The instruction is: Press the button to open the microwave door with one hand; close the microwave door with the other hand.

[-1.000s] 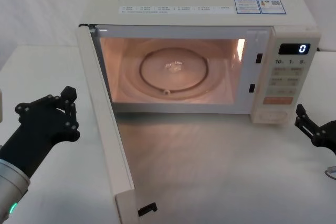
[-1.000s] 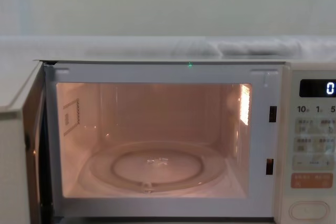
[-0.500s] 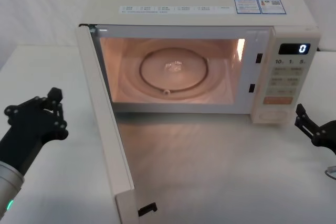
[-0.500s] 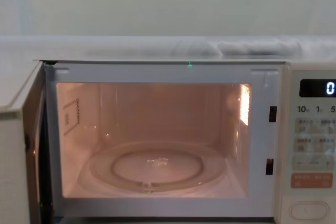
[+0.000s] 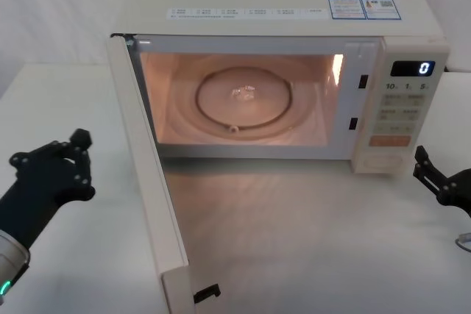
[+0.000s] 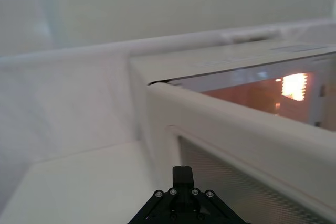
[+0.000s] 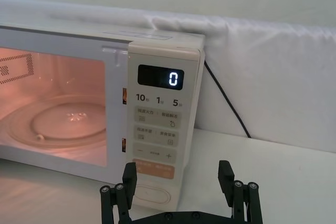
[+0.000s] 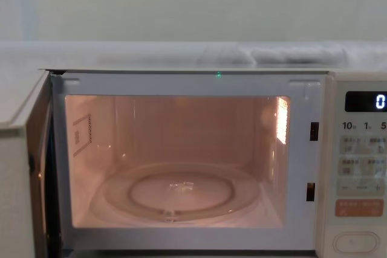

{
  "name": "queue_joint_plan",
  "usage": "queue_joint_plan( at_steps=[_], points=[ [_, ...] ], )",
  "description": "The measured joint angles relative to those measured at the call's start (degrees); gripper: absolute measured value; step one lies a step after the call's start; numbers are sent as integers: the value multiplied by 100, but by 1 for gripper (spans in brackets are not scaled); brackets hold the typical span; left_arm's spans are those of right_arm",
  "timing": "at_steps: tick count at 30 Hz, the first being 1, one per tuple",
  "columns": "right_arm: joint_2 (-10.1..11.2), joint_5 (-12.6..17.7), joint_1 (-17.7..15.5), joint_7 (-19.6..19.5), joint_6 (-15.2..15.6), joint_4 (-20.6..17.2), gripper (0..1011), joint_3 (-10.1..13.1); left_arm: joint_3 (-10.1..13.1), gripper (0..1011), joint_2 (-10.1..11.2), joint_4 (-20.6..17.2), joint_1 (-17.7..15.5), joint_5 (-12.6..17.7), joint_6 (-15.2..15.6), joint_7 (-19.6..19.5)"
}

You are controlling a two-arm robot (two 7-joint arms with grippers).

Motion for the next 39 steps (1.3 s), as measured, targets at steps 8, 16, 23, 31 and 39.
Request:
queue_joint_plan(
  at_steps=[8, 16, 23, 31, 39],
  points=[
    [0, 0, 0, 0, 0, 0, 1002, 0, 208, 0, 291, 155, -226, -319, -1, -341],
    [-1, 0, 0, 1, 0, 0, 1002, 0, 477, 0, 510, 343, -565, -494, -119, -596],
    [0, 0, 0, 0, 0, 0, 1002, 0, 838, 0, 641, 520, -934, -601, -128, -747],
    [0, 0, 0, 0, 0, 0, 1002, 0, 1372, 0, 676, 764, -1390, -687, -117, -888],
    [0, 0, 0, 1, 0, 0, 1002, 0, 1867, 0, 611, 1022, -1831, -681, -133, -899]
  ],
)
